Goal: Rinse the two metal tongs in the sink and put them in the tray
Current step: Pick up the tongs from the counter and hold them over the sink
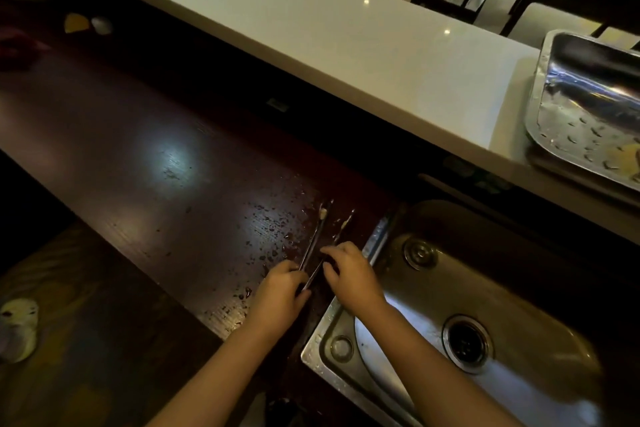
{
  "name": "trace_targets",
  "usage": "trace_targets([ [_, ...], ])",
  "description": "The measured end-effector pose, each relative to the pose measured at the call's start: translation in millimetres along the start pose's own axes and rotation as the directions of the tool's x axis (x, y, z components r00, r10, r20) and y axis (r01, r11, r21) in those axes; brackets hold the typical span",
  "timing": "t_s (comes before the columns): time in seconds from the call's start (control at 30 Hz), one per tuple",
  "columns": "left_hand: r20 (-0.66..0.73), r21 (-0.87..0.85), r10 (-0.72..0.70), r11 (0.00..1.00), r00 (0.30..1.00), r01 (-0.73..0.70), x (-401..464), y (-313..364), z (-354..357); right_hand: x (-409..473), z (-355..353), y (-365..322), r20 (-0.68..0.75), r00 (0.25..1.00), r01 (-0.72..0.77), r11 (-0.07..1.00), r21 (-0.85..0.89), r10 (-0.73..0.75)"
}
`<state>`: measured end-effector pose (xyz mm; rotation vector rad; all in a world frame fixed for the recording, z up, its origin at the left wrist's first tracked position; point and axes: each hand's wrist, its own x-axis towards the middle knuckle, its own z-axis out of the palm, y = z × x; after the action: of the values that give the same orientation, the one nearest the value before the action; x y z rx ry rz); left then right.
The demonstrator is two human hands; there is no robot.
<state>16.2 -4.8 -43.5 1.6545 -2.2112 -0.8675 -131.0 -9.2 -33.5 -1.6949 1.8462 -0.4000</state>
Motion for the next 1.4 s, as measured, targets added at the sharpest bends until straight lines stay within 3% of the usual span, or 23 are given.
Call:
trace_targets([
  [0.07, -0.043, -0.076, -0.003, 0.997, 0.999, 0.0, -2, 4, 2, -4, -3, -5, -0.07, 0.984, -0.138, 0.942, 0.305, 0.167],
  [0.13, -0.053, -0.116, 0.003, 0.993, 0.999, -0.009, -4, 11, 4, -7, -6, -8, -0.067, 0.934, -0.255, 0.785, 0.564, 0.351],
  [0.3, -0.072, -0.209, 0.068, 0.974, 0.995, -0.082, -7, 40, 9, -18, -21, 6, -0.067, 0.881, -0.275, 0.623, 0.732, 0.468],
  [0.4, 0.023, -0.476, -0.065, 0.877, 0.998, 0.068, -1, 64, 13, -30, -39, 30, -0.058, 0.866, -0.261, 0.548, 0.795, 0.497],
  [0.47, 0.123, -0.559, -0.101, 0.815, 0.987, 0.153, 10, 80, 24, -42, -48, 50, -0.066, 0.857, -0.245, 0.517, 0.82, 0.512],
  [0.63, 0.243, -0.545, -0.032, 0.823, 0.97, 0.163, 40, 115, 66, -69, -47, 109, -0.142, 0.787, -0.199, 0.465, 0.863, 0.6],
  [0.77, 0.414, -0.515, -0.047, 0.811, 0.909, 0.277, 57, 124, 118, -75, -34, 155, -0.098, 0.717, -0.297, 0.43, 0.853, 0.69],
  [0.93, 0.427, -0.374, -0.121, 0.879, 0.896, 0.297, 70, 120, 183, -69, -9, 204, -0.097, 0.651, -0.431, 0.472, 0.769, 0.753],
  [1.13, 0.433, -0.222, -0.148, 0.939, 0.889, 0.264, 70, 107, 236, -67, 15, 229, -0.037, 0.546, -0.529, 0.379, 0.76, 0.837],
  [1.4, 0.461, -0.2, -0.21, 0.922, 0.862, 0.331, 65, 102, 252, -70, 27, 242, -0.022, 0.553, -0.583, 0.406, 0.704, 0.833],
])
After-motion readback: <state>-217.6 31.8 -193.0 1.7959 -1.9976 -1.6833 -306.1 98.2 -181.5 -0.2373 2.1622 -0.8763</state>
